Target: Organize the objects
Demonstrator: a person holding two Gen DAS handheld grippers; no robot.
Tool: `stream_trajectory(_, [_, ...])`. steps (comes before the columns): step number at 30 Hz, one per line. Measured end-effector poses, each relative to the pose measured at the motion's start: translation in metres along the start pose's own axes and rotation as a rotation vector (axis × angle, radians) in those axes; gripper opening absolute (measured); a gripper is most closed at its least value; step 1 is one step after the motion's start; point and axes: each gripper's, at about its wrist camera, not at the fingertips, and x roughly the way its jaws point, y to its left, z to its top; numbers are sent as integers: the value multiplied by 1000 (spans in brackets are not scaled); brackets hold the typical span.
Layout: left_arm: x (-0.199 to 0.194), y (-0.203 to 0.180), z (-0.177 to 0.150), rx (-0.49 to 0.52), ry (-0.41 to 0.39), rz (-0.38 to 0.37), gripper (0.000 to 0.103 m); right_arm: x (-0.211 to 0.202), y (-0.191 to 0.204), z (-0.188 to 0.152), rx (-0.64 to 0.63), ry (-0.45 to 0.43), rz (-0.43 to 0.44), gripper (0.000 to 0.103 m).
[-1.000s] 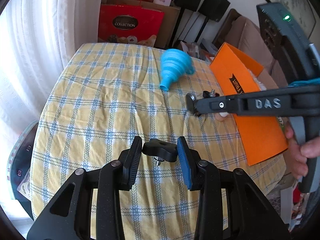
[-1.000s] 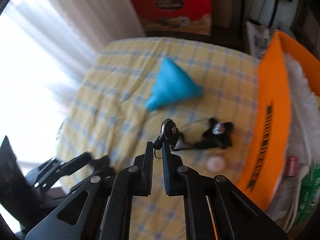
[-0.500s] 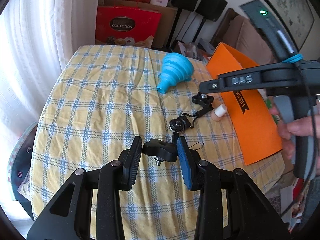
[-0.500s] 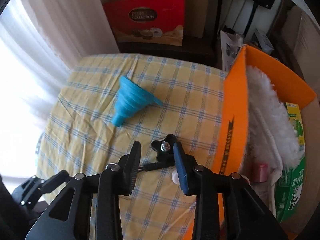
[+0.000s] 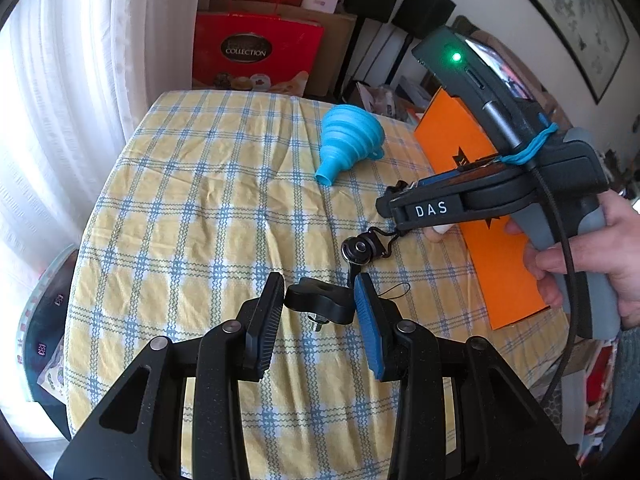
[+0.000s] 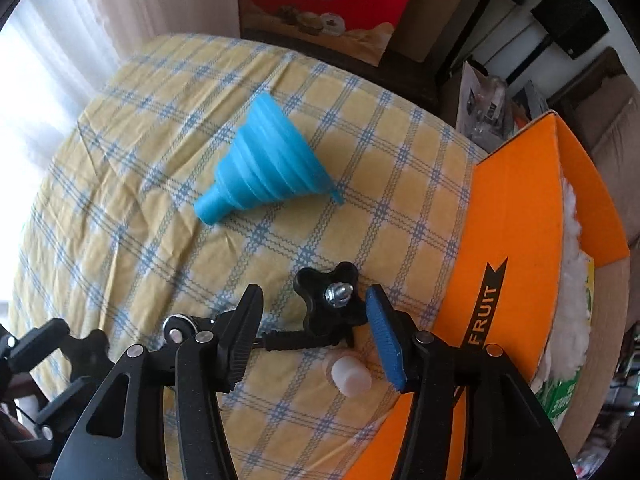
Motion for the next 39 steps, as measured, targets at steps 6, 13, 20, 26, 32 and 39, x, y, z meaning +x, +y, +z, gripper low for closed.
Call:
stream_trajectory(6, [2,-2,0,3,1,0,34,3,-7,1,17,-10,16,34])
stream_trajectory(13, [2,-5,0,6,1,-2,34,-4,-9,1,50,-29,77,22])
stream_trajectory(20, [-1,-6,1,3,-4,7,34,2,-3,8,34,-16,-5,51])
stream_trajectory(26, [1,-6,2,3,0,8,34,11,-6,10,75,4,77,35])
stream_trajectory(32, [0,-9,4,11,-12,9,34,3,-5,4,73,-36,78,35])
stream_trajectory(39, [-11,-15,11,16,-41,6,34,-36,-10,-12,122,-159,138,35])
